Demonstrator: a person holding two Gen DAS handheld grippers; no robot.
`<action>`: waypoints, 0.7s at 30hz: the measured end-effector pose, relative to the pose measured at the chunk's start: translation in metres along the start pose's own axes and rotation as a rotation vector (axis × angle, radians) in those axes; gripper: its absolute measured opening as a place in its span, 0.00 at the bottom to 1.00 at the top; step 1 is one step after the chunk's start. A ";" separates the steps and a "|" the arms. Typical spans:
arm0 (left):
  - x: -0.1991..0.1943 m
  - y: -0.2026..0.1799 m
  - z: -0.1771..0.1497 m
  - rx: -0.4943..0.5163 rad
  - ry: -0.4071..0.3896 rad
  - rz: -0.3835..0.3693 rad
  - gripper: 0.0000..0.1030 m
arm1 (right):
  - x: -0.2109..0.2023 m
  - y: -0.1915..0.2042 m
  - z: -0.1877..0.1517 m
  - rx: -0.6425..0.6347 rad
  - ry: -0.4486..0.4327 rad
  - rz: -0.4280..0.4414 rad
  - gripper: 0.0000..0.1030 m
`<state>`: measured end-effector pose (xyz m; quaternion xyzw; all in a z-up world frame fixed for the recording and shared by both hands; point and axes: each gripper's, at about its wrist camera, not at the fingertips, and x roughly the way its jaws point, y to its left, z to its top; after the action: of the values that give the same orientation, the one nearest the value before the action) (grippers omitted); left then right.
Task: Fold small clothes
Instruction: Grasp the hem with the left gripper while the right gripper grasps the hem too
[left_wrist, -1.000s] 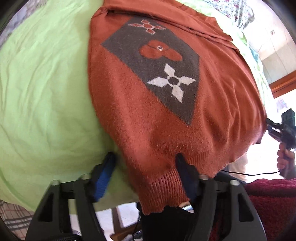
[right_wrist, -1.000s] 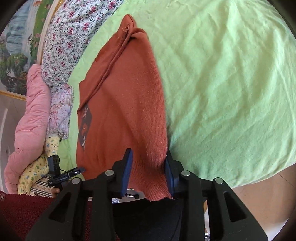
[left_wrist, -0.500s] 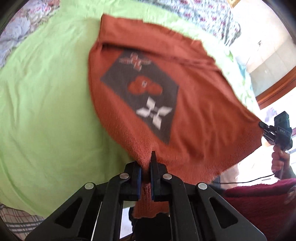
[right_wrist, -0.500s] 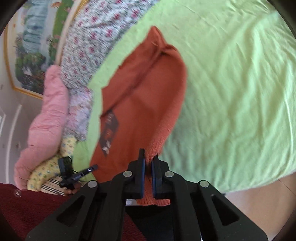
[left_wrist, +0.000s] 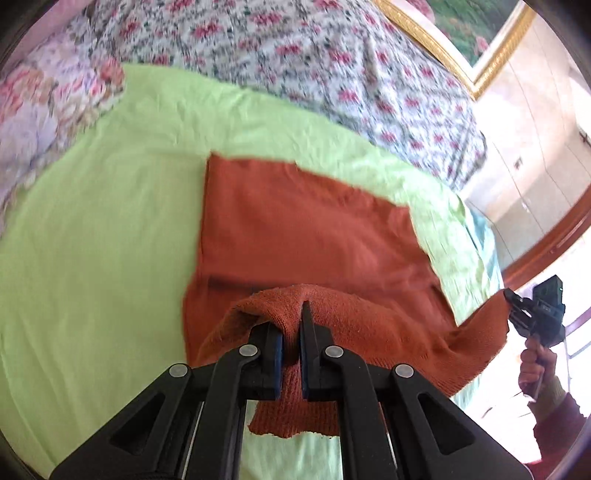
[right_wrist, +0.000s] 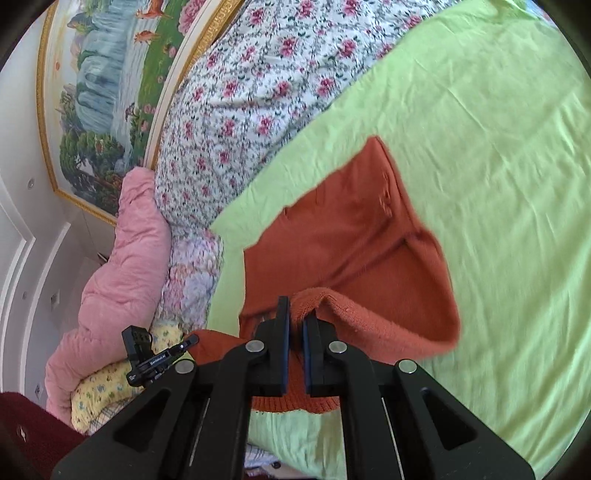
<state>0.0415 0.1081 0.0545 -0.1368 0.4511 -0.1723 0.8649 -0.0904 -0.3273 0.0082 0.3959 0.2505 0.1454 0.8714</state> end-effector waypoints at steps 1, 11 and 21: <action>0.005 0.000 0.009 -0.003 -0.010 0.006 0.04 | 0.007 0.000 0.014 -0.013 -0.011 -0.011 0.06; 0.084 0.024 0.074 -0.029 0.001 0.099 0.04 | 0.085 -0.029 0.104 -0.040 -0.018 -0.104 0.06; 0.152 0.046 0.101 -0.075 0.071 0.159 0.05 | 0.144 -0.070 0.145 -0.031 0.052 -0.193 0.06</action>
<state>0.2146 0.0936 -0.0191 -0.1265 0.4970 -0.0910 0.8536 0.1133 -0.3966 -0.0106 0.3524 0.3078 0.0748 0.8806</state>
